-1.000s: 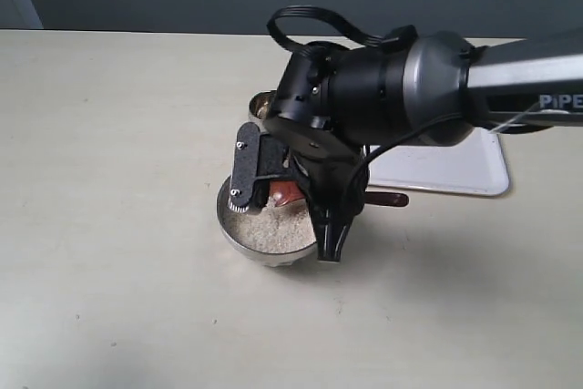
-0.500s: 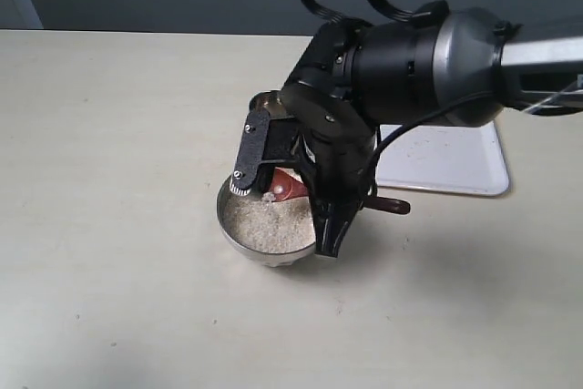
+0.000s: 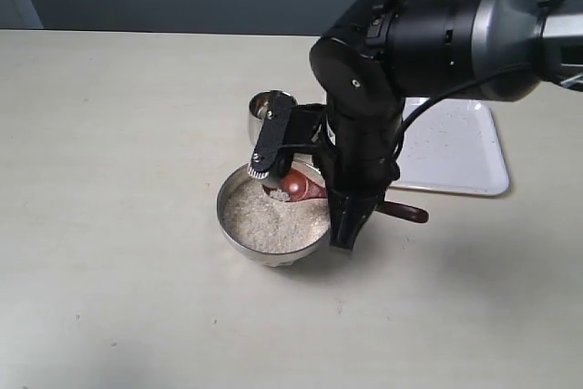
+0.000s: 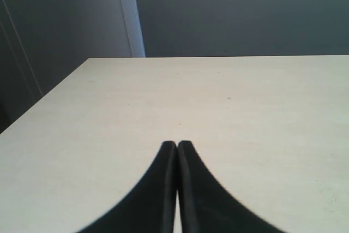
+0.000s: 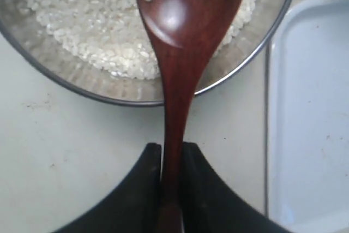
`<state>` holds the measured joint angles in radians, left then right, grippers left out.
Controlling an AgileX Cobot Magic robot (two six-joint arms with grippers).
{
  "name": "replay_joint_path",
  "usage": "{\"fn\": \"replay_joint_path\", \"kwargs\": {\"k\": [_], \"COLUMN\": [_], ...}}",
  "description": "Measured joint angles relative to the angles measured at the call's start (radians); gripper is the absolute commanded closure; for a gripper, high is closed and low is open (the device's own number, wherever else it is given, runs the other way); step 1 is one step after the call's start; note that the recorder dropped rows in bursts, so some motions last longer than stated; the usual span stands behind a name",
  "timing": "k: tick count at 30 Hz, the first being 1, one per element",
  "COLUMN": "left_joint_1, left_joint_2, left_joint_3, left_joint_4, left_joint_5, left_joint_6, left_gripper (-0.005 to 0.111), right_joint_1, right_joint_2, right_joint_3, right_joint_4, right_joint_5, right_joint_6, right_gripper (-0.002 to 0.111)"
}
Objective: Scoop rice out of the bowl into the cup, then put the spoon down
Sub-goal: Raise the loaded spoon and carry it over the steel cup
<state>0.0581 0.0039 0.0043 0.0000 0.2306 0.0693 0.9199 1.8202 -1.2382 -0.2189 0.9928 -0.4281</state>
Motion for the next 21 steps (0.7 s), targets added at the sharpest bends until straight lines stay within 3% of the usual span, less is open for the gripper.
{"fn": "replay_joint_path", "kwargs": {"k": [21], "left_joint_1": [0.000], "left_joint_2": [0.000], "left_joint_3": [0.000], "left_joint_4": [0.000], "left_joint_5": [0.000], "left_joint_6": [0.000], "left_gripper": [0.106], "right_joint_1": [-0.138], "right_joint_2": [0.020], "right_joint_3": [-0.287], "right_joint_4": [0.086], "right_joint_5": [0.090], "right_joint_6": [-0.105], "right_gripper": [0.109]}}
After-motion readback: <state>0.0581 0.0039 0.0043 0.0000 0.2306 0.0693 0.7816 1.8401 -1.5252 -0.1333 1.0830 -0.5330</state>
